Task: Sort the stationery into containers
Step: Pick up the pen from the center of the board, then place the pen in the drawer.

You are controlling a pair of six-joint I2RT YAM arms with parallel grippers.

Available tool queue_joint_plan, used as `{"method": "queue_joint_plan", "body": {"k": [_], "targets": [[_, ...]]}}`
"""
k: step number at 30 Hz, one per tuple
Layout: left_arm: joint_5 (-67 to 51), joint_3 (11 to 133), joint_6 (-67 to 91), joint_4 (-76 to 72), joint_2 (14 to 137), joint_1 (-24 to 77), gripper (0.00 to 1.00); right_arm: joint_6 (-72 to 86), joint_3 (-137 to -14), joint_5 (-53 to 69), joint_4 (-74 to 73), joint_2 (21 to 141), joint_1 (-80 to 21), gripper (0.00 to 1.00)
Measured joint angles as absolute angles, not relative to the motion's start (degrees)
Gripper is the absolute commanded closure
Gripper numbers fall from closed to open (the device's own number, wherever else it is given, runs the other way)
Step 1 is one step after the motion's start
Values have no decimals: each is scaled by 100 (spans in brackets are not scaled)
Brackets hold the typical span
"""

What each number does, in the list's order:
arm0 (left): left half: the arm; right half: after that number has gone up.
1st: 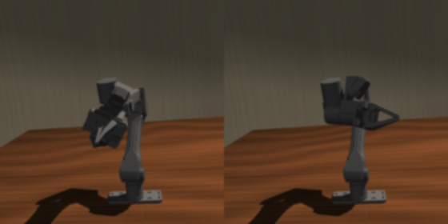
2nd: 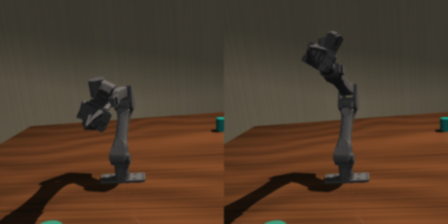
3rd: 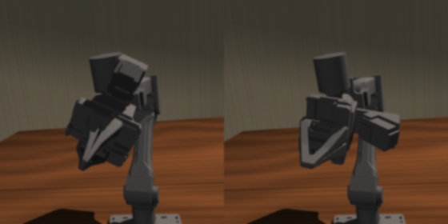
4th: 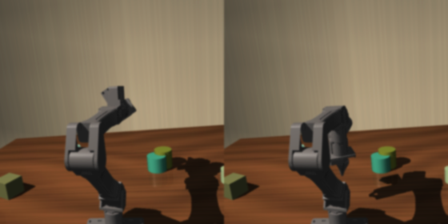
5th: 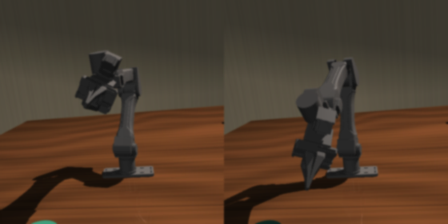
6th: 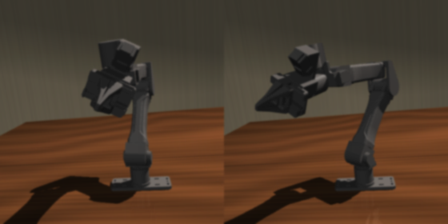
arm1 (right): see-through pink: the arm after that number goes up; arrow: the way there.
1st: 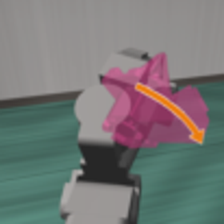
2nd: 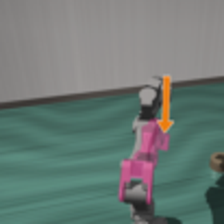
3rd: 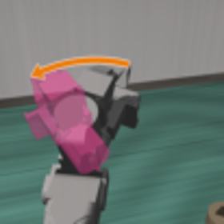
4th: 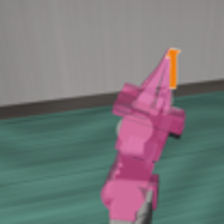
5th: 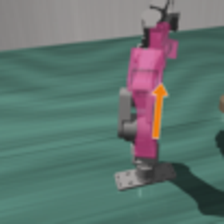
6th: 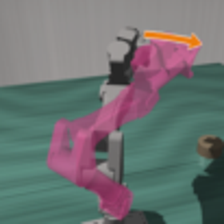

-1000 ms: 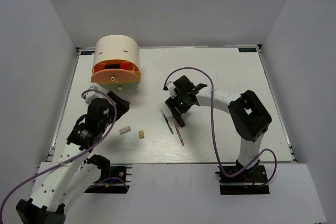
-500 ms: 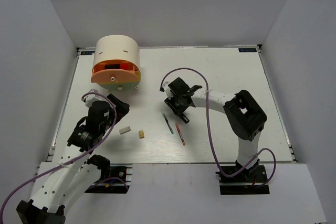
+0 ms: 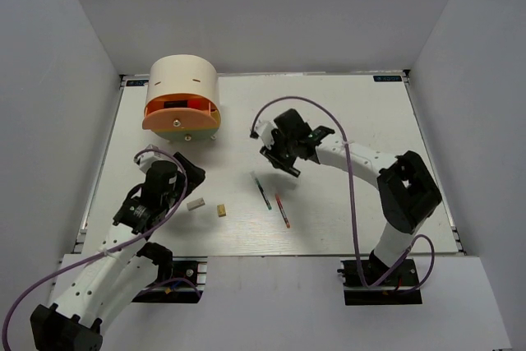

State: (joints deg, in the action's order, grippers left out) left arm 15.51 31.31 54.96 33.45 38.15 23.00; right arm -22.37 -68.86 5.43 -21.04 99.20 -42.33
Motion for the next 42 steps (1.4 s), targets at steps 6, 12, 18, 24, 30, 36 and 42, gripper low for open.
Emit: {"method": "queue_joint_plan", "body": {"k": [6,12,18,24,30,36,42], "targets": [[1544,3009,5540,3242,3728,2300,0,-2591,-8860,1439,-1793,9915,-4121,83],[1544,2947,5559,3221,3588,2300,0,-2329,-10820,2320,-1096,10433,-4156,83],[1540,2915,5557,3210,3546,2300,0,-1717,-11456,3000,10,11168,-4289,85],[1498,2880,5559,3199,3610,2300,0,-1131,-11467,3319,1253,11839,-4460,87],[1470,2875,5559,3166,3616,2300,0,-692,-11478,3389,2346,12228,-4554,87],[1431,2873,5555,3140,3649,2294,0,-351,-11518,3387,2987,12442,-4580,87],[1345,2853,5537,3072,3822,2283,0,-176,-11898,3315,3214,12825,-4589,87]]}}
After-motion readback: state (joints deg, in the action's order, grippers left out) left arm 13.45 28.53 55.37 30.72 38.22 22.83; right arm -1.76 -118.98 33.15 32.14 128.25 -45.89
